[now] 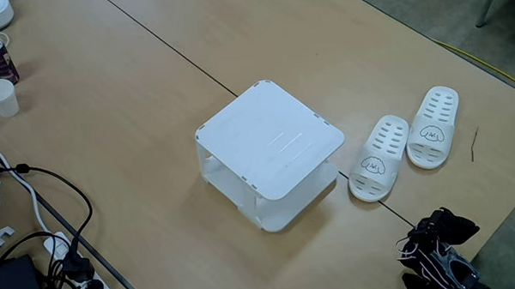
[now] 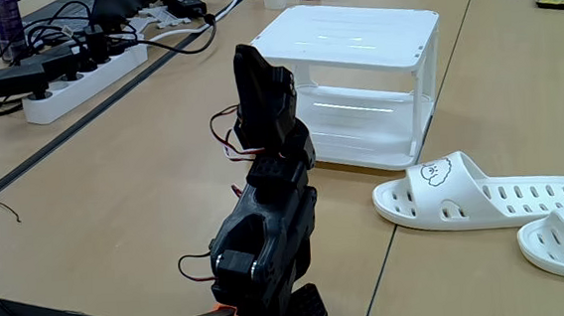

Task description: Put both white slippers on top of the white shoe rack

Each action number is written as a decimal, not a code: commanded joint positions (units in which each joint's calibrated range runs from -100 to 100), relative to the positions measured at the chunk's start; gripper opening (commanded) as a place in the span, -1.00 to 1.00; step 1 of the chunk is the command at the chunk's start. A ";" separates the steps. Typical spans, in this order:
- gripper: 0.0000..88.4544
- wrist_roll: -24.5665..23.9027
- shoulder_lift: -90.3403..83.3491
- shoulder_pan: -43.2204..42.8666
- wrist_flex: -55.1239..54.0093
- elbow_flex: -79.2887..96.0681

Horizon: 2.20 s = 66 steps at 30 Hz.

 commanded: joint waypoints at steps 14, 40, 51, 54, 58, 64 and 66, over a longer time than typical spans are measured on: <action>-0.98 0.42 0.19 0.18 -0.26 0.27; -0.98 0.42 0.19 0.18 -0.26 0.27; -0.98 0.42 0.19 0.18 -0.26 0.27; -0.98 0.42 0.19 0.18 -0.26 0.27; -0.98 0.42 0.61 0.26 -0.17 0.27; -0.98 0.42 0.52 0.26 13.03 -2.17; -0.98 0.42 0.94 0.26 20.97 -7.49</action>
